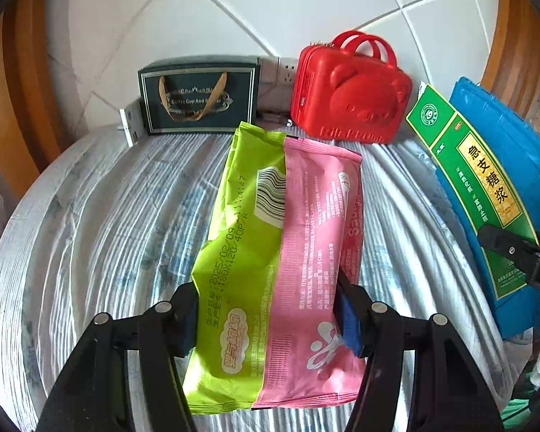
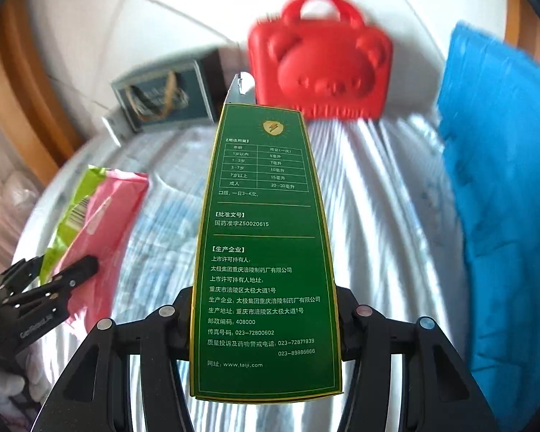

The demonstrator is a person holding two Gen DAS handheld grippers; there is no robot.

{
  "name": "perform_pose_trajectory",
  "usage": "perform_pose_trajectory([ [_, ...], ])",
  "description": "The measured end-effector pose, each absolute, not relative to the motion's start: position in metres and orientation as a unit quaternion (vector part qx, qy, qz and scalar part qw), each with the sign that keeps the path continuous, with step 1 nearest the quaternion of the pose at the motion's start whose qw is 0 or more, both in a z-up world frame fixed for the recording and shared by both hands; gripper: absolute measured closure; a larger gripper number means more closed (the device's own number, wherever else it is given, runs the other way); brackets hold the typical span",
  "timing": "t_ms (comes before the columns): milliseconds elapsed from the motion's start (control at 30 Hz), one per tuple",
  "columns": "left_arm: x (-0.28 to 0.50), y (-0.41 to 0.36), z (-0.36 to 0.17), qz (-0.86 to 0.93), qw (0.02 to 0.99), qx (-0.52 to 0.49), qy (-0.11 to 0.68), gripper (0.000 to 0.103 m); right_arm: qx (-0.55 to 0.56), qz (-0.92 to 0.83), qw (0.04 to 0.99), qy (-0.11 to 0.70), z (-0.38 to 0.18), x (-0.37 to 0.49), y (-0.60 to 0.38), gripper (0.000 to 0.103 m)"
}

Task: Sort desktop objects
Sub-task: 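Carry both held items over the blue bin and open both tools to drop them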

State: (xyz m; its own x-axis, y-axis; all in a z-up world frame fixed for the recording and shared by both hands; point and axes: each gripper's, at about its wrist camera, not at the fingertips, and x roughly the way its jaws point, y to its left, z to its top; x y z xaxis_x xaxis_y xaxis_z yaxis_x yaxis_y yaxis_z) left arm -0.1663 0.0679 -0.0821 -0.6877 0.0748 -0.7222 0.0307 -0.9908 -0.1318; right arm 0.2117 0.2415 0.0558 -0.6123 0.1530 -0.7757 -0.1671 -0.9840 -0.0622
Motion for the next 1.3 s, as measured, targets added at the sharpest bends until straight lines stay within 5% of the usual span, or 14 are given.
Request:
perform_pose_trajectory([
  [333, -0.124, 0.155, 0.006, 0.953, 0.063, -0.294, -0.049, 0.043, -0.299, 0.948, 0.111, -0.006, 0.168, 0.314, 0.273, 0.050],
  [667, -0.118, 0.324, 0.092, 0.960, 0.167, -0.221, -0.043, 0.043, -0.218, 0.952, 0.215, -0.008, 0.244, 0.411, 0.400, 0.050],
  [1000, -0.123, 0.494, 0.101, 0.948, 0.191, -0.253, -0.007, 0.043, -0.247, 0.914, 0.321, 0.000, 0.252, 0.488, 0.572, 0.050],
  [1300, -0.135, 0.544, 0.084, 0.944, 0.146, -0.294, 0.027, 0.041, -0.286, 0.904, 0.317, 0.022, 0.225, 0.509, 0.645, 0.050],
])
